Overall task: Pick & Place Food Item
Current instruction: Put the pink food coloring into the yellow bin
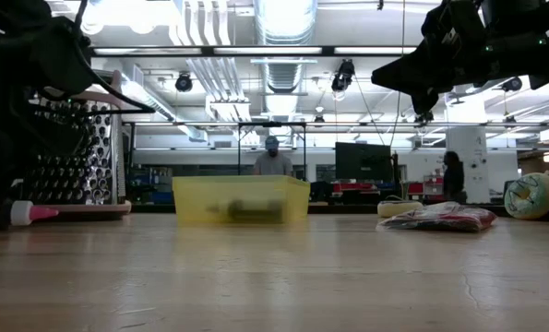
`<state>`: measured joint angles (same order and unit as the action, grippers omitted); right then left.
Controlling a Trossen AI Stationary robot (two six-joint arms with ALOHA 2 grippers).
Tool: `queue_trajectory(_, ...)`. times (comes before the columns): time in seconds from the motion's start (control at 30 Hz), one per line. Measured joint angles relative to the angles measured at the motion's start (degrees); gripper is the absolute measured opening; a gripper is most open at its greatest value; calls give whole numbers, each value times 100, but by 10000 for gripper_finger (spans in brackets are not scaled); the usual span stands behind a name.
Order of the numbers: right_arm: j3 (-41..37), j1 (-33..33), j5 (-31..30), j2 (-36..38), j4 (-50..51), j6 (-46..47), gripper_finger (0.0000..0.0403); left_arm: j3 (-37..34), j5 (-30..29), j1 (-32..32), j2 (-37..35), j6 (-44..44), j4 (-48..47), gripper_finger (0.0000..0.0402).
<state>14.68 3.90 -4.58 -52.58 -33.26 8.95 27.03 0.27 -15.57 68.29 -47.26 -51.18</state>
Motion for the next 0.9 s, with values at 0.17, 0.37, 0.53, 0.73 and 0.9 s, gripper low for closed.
queue_trajectory(0.17, 0, -2, 0, 0, 0, 1, 47, -4, 27, -2, 0, -65, 44, 220)
queue_trajectory(0.37, 0, -2, 0, 0, 0, 2, 47, -4, 18, -2, 0, -103, 83, 166)
queue_trajectory(0.53, 0, 0, -2, 0, 0, 0, 47, -4, -15, -2, -4, -103, 94, 142)
queue_trajectory(0.73, -1, -2, 0, -1, 0, 1, 47, -4, -22, 2, -4, -103, 193, 138)
queue_trajectory(0.9, 0, -2, -2, -2, 0, 2, 47, 92, -11, 2, 5, -177, 277, 137)
